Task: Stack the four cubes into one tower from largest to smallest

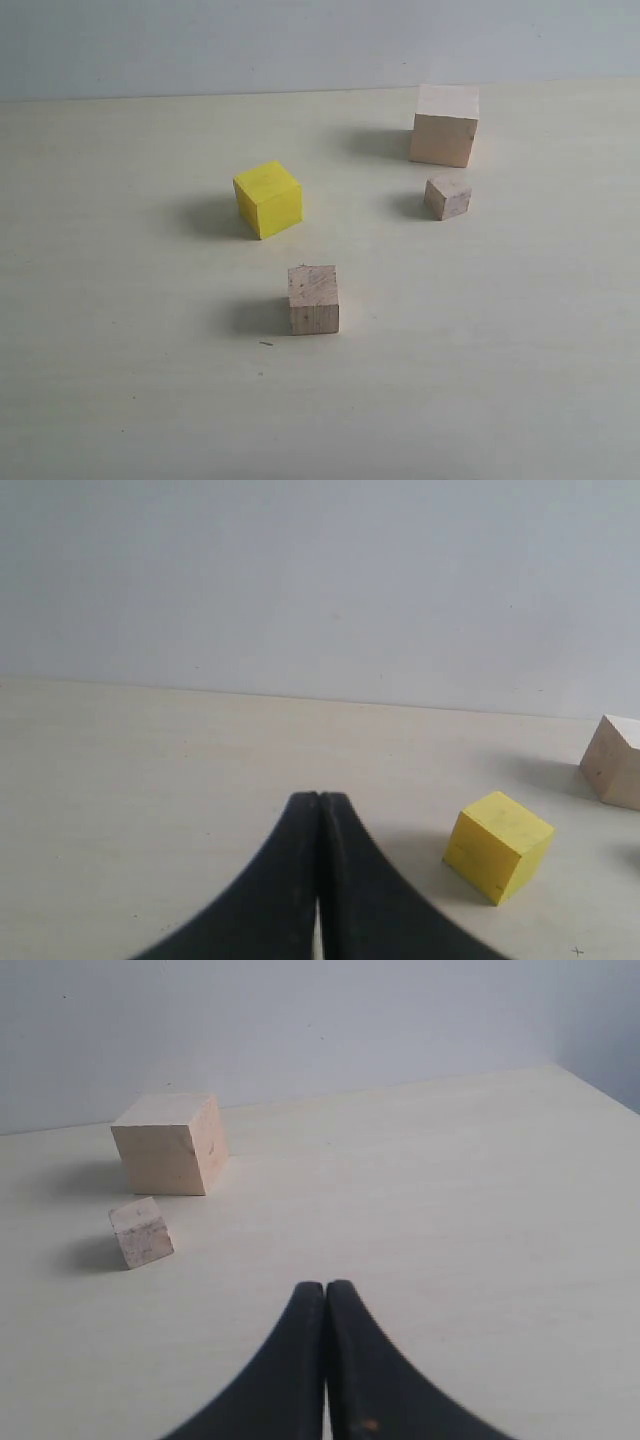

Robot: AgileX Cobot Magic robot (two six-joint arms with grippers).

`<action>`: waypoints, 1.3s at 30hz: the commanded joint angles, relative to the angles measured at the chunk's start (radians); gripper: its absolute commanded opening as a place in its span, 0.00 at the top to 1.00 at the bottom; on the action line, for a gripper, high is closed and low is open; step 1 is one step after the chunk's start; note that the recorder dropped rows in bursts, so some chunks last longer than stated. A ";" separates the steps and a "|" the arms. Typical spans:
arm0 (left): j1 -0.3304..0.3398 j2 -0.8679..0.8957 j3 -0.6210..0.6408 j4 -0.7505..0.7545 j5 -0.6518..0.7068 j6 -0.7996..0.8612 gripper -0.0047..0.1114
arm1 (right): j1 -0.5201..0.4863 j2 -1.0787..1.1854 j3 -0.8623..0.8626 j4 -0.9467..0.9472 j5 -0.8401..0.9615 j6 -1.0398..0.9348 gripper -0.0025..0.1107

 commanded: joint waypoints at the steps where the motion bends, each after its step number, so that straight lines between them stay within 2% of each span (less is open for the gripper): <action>1: 0.002 -0.004 0.004 -0.006 0.002 -0.005 0.96 | -0.006 -0.007 0.004 0.001 -0.006 -0.008 0.98; 23: 0.002 0.015 -0.003 -0.002 0.015 -0.003 0.96 | -0.006 -0.007 0.004 -0.002 -0.006 -0.008 0.98; 31: 0.002 0.015 -0.083 0.062 0.129 -0.003 0.96 | -0.006 -0.007 0.004 -0.002 -0.006 -0.008 0.98; 39: 0.002 0.040 -0.199 0.213 0.381 -0.005 0.96 | -0.006 -0.007 0.004 -0.003 -0.006 -0.008 0.98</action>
